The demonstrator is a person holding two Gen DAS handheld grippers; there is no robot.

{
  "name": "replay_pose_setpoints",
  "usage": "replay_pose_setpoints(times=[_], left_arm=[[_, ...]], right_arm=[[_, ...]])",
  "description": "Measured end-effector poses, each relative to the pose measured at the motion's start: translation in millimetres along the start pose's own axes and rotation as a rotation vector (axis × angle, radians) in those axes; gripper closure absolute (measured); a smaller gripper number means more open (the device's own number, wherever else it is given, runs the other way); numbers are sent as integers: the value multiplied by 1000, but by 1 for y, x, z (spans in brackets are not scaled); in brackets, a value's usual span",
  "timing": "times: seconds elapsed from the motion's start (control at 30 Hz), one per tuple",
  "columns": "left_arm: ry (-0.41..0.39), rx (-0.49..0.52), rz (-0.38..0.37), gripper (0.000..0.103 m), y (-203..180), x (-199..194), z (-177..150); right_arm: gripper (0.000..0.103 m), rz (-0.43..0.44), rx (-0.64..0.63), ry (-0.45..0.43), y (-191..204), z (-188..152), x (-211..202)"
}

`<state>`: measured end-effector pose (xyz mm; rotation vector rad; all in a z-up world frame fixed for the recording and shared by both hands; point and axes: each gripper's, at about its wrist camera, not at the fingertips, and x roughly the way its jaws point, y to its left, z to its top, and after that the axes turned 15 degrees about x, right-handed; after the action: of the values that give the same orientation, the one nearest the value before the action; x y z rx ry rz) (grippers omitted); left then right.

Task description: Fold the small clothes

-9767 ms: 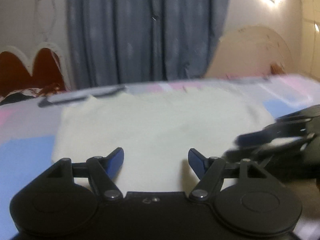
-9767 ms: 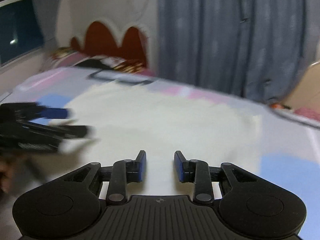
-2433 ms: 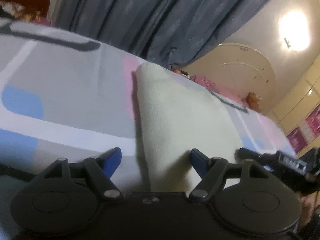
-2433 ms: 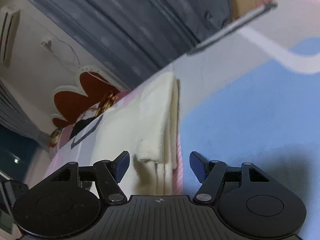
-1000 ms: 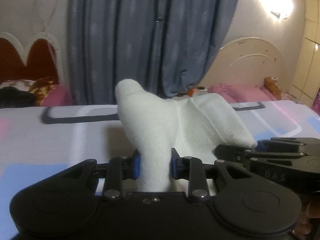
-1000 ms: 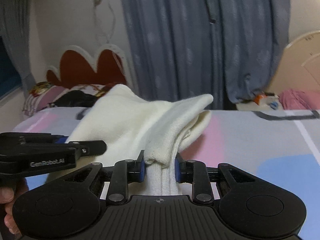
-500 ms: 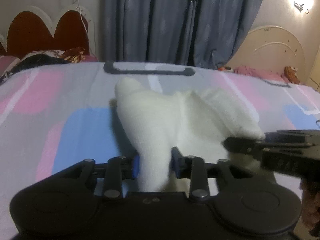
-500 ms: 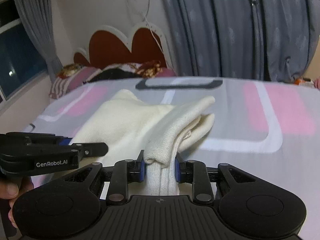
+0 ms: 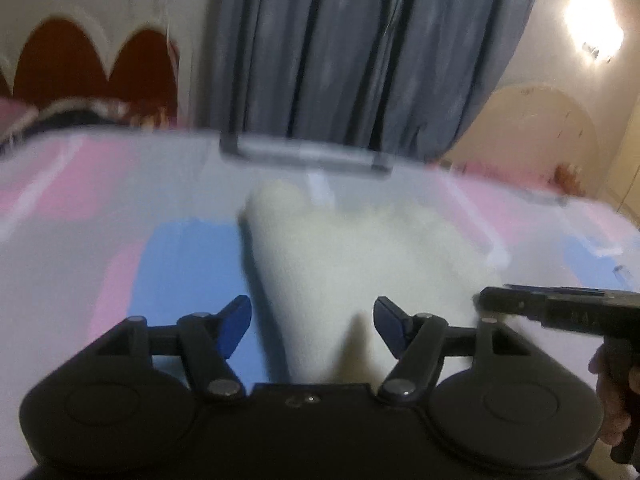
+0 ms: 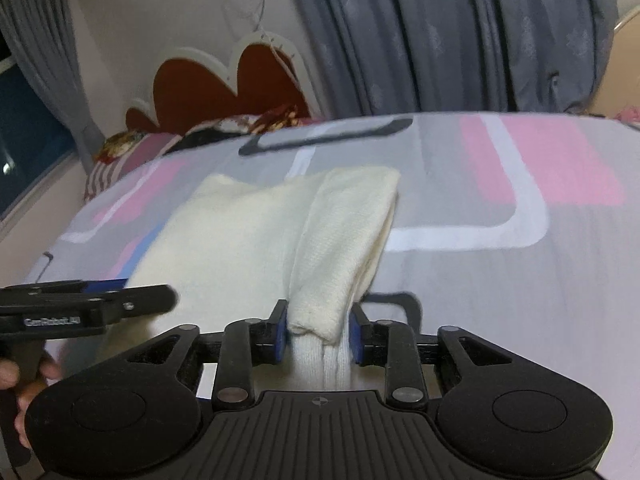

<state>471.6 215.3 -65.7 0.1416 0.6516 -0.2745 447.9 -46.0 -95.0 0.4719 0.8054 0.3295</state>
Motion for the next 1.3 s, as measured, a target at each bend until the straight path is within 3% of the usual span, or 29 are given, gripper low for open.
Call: replay_pose_setpoints(times=[0.07, 0.13, 0.17, 0.23, 0.33, 0.43, 0.67, 0.83, 0.97, 1.13, 1.23, 1.3], left_arm=[[-39, 5, -13, 36, -2, -4, 11], [-40, 46, -37, 38, -15, 4, 22], [-23, 64, -39, 38, -22, 12, 25], [24, 79, -72, 38, -31, 28, 26], [110, 102, -59, 39, -41, 53, 18], [111, 143, -28, 39, -49, 56, 13], [77, 139, -6, 39, -50, 18, 7], [109, 151, 37, 39, -66, -3, -22], [159, 141, 61, 38, -74, -15, -49], [153, 60, 60, 38, -68, -34, -64], [140, 49, 62, 39, -70, -44, -65], [160, 67, 79, 35, -73, -38, -70]], right_arm=[[60, -4, -3, -81, 3, 10, -15], [60, 14, -28, -89, 10, 21, -16], [63, 24, -46, -78, 15, 23, -12], [83, 14, -106, -29, 25, 23, 4], [83, -80, -192, 103, 28, 15, 40], [83, -80, -215, 76, 21, 10, 46], [82, -86, -250, 38, 38, 1, 14], [83, -56, -315, 138, 50, -32, -4], [82, -151, -375, 168, 43, -60, -6], [82, -199, -394, 146, 38, -70, -25], [82, -113, -377, 92, 52, -74, -49], [82, -98, -404, 114, 58, -84, -49]])
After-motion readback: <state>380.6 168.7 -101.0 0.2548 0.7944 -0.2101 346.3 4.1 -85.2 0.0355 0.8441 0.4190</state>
